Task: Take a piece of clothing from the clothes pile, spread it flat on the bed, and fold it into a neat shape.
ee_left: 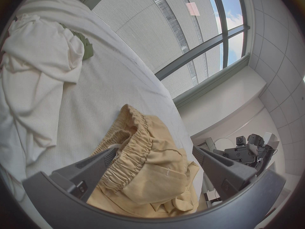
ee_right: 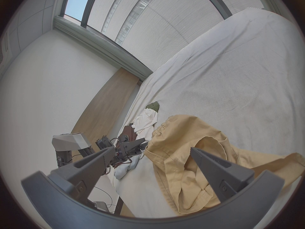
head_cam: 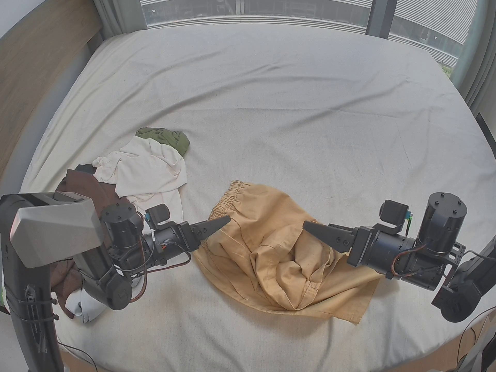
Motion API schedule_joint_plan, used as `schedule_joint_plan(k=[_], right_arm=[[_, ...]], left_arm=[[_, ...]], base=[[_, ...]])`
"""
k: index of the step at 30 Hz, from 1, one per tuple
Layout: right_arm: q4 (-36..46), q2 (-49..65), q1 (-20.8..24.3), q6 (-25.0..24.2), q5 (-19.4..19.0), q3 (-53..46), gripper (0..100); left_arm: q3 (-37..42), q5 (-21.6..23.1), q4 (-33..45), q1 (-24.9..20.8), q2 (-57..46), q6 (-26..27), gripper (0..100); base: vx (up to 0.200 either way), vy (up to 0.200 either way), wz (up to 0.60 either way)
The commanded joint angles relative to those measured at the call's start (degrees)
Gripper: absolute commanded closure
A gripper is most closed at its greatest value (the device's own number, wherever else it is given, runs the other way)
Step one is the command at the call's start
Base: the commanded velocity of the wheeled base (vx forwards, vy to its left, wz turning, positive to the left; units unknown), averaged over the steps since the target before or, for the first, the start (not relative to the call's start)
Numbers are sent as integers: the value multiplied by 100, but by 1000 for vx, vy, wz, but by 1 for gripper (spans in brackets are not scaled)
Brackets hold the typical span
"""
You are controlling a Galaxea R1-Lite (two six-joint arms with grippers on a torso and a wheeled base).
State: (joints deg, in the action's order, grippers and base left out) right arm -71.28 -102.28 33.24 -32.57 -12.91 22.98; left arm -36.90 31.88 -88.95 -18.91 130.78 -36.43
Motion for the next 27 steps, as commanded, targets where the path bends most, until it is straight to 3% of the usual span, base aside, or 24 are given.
schedule_joint_plan(k=[1, 9, 14, 22, 27], right_arm=[[9, 6, 7, -3, -1, -13, 0], [26, -29, 7, -3, 8, -22, 0], [9, -73, 7, -3, 8, -22, 0], [-9, -178, 15, -12, 8, -13, 0], [-106, -249, 15, -12, 8, -22, 0]], left_arm=[[95, 3, -8, -104, -167, -40, 0], [772, 249, 1, -342, -1011, -356, 0], [1097, 539, 1, -447, -940, -321, 0], [1704, 1136, 1, -430, -747, 188, 0], [1335, 1066, 1, -412, -334, 549, 0]], base=[[0, 0, 0], [0, 0, 0], [0, 0, 0], [0, 0, 0], [0, 0, 0]])
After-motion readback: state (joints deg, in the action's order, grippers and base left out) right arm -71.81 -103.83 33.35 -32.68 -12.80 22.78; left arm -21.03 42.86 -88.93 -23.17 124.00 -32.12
